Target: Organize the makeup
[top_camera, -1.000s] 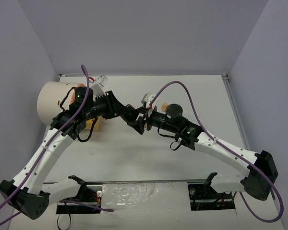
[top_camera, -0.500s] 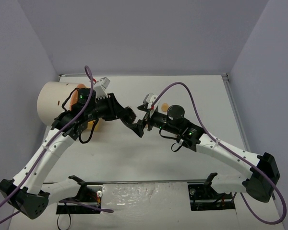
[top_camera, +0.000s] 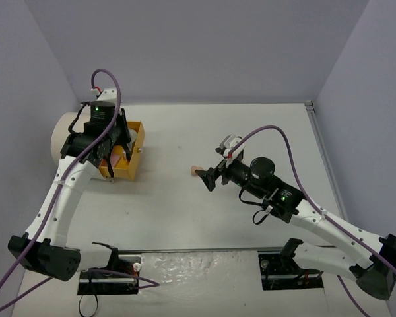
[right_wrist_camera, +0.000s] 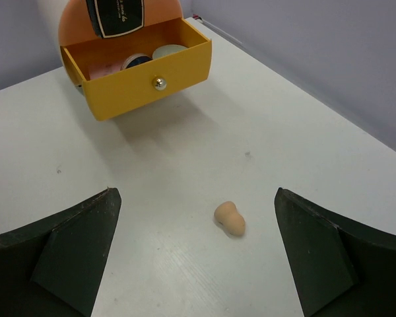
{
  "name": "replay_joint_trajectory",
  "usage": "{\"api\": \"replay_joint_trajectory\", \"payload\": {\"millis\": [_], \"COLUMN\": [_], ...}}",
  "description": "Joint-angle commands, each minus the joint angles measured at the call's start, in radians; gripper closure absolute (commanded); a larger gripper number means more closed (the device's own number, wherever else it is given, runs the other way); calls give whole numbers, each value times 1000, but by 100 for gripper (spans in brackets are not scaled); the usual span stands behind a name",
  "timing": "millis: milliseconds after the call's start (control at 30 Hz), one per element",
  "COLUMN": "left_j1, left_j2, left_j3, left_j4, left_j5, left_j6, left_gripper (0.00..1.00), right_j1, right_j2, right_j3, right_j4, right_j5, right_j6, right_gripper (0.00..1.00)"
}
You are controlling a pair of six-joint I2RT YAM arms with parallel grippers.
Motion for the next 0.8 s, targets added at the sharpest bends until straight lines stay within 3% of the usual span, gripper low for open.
{"api": "replay_joint_trajectory", "payload": {"millis": [0, 433, 767], "left_j1": [63, 110, 114], "left_j2": [67, 192, 212], "left_j3": [62, 36, -13], "left_j4": [53, 119, 87], "left_j5": [-18, 7, -92], "left_j6": [74, 76, 91], "left_gripper": [100, 100, 100], "right_j1": [-12, -37, -55], "right_j2": [-32, -57, -75], "right_j3": [-7, -47, -58], "right_j4": [31, 15, 15], "right_j5": [35, 20, 15], "right_j6": [-16, -15, -9], "right_gripper": [0, 0, 0]}}
